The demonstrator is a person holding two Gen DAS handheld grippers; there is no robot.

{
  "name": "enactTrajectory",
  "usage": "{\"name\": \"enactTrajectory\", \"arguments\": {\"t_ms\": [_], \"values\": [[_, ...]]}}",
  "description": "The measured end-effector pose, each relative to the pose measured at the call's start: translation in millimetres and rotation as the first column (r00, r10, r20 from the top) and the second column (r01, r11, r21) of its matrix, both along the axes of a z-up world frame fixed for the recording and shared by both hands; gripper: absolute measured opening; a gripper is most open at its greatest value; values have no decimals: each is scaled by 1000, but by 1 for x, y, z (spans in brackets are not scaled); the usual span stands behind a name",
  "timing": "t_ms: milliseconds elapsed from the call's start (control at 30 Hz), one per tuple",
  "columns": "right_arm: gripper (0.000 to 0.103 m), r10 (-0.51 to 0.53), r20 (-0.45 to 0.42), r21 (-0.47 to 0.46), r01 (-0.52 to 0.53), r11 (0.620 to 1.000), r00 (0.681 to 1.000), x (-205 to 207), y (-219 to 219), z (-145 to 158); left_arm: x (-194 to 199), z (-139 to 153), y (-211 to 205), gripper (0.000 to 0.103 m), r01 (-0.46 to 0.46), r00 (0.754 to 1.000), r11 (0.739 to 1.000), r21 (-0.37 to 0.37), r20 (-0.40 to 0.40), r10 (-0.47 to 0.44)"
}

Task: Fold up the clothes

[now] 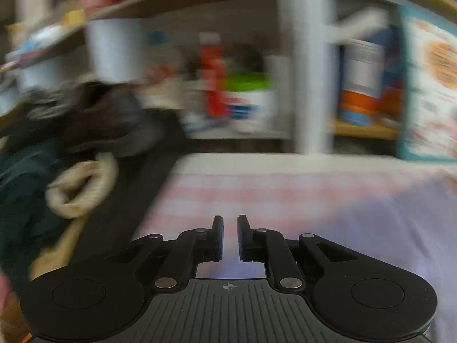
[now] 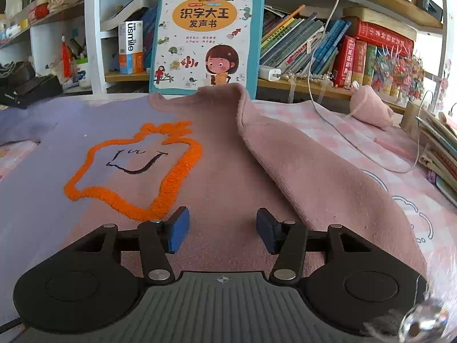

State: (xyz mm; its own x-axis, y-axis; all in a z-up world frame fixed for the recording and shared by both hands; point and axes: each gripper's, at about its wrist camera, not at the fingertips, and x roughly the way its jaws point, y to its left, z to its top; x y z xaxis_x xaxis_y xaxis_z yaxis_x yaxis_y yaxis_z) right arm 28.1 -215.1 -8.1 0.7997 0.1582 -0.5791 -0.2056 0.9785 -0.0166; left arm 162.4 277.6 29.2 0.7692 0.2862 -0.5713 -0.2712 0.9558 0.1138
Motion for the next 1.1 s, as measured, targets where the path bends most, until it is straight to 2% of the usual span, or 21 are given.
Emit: {"name": "enactTrajectory", "arguments": {"t_ms": [33, 100, 167, 267, 333, 400, 433, 500, 567, 767, 867, 933, 1000, 1033, 1100], "values": [[51, -1, -1, 2, 1, 1000, 1000, 0, 0, 0, -4, 2, 8, 17, -56, 998, 998, -1, 24, 56], [51, -2, -1, 4, 2, 1000, 1000, 0, -1, 1, -23, 10, 22, 19, -108, 990, 992, -69, 88, 114], [51, 0, 1, 3, 0, 1000, 1000, 1, -2, 0, -47, 14, 32, 19, -95, 986, 985, -146, 125, 113], [51, 5, 6, -10, -4, 1000, 1000, 0, 0, 0, -80, 9, 23, 23, -67, 990, 982, -175, 112, 87], [51, 14, 12, -26, -14, 1000, 1000, -2, 2, 1, -95, 1, 11, 36, -18, 996, 976, -217, 86, 38], [52, 23, 15, -42, -22, 999, 1000, -6, 4, 2, -112, -7, -11, 44, 71, 996, 955, -288, 66, -55], [52, 25, 16, -42, -25, 999, 1000, -9, 4, 4, -122, -11, -25, 48, 118, 993, 942, -313, 67, -102], [52, 30, 26, -12, -30, 999, 999, -20, 0, 10, -144, -16, -55, 49, 225, 974, 913, -340, 79, -210], [54, 34, 44, 26, -35, 999, 998, -34, -6, 17, -164, -16, -85, 50, 335, 942, 876, -346, 118, -313], [55, -42, 93, 32, 40, 999, 995, -86, -36, 23, -196, -21, -143, 50, 484, 875, 825, -291, 136, -465], [55, -96, 70, 59, 92, 994, 993, -107, -54, 19, -206, -25, -150, 50, 482, 876, 846, -226, 99, -473], [55, -128, 43, 77, 124, 989, 991, -118, -63, 14, -215, -30, -151, 50, 480, 877, 845, -237, 90, -473], [55, -156, 19, 88, 154, 984, 988, -125, -67, 9, -221, -38, -148, 54, 478, 876, 832, -283, 82, -476], [55, -162, 8, 92, 161, 983, 987, -127, -68, 7, -226, -39, -149, 60, 480, 876, 833, -274, 94, -474], [55, -159, -11, 99, 159, 982, 987, -127, -66, 5, -232, -41, -152, 62, 487, 873, 837, -248, 106, -477]]}}
